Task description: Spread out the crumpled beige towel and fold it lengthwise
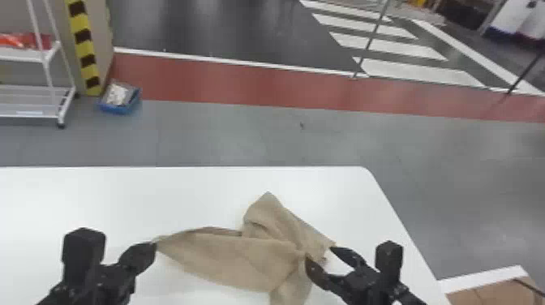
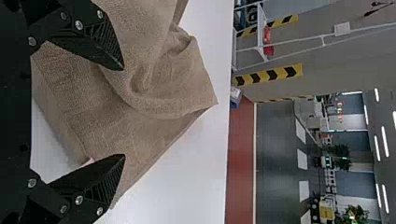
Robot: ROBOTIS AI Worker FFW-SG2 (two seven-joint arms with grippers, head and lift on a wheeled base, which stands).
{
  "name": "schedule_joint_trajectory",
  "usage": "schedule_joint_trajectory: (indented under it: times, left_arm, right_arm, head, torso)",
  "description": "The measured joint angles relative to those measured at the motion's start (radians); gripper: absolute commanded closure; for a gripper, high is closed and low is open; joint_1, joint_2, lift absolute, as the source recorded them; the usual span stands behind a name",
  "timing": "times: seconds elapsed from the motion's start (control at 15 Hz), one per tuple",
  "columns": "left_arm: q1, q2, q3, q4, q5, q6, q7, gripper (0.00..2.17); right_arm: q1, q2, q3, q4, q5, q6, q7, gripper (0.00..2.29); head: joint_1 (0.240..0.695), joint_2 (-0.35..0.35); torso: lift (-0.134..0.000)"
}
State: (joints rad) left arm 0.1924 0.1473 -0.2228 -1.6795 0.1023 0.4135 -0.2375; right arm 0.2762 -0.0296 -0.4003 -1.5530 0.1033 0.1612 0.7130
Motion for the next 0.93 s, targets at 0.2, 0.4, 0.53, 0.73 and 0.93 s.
schedule_joint_trajectory:
  times: [0.2,0.4,0.53,0.73,0.93]
  left_arm:
    - [0.006,0.000,0.000,-0.016,0.001,0.000,0.000,1.45]
    - [0.006,-0.003,-0.003,-0.016,0.001,-0.002,0.001,1.45]
    - [0.007,-0.002,-0.002,-0.016,0.001,-0.003,0.000,1.45]
    - [0.008,0.001,0.004,-0.017,0.001,-0.003,-0.005,1.45]
    - [0.009,-0.002,-0.006,-0.017,0.000,-0.005,0.000,0.53]
  right_arm:
    - [0.007,0.002,0.014,0.030,0.008,-0.036,-0.001,0.26]
    - [0.011,0.002,0.029,0.042,0.012,-0.052,-0.016,0.26]
    - [0.017,0.001,0.029,0.047,0.022,-0.066,-0.033,0.26]
    - [0.020,-0.005,0.017,0.063,0.037,-0.082,-0.043,0.26]
    - [0.011,-0.007,0.006,0.083,0.045,-0.095,-0.065,0.28]
  head:
    - [0.695,-0.276]
    - [0.695,-0.272]
    - [0.695,-0.275]
    - [0.695,-0.287]
    - [0.695,-0.303]
  torso:
    - [0.000]
    - [0.000]
    - [0.000]
    - [0.000]
    - [0.000]
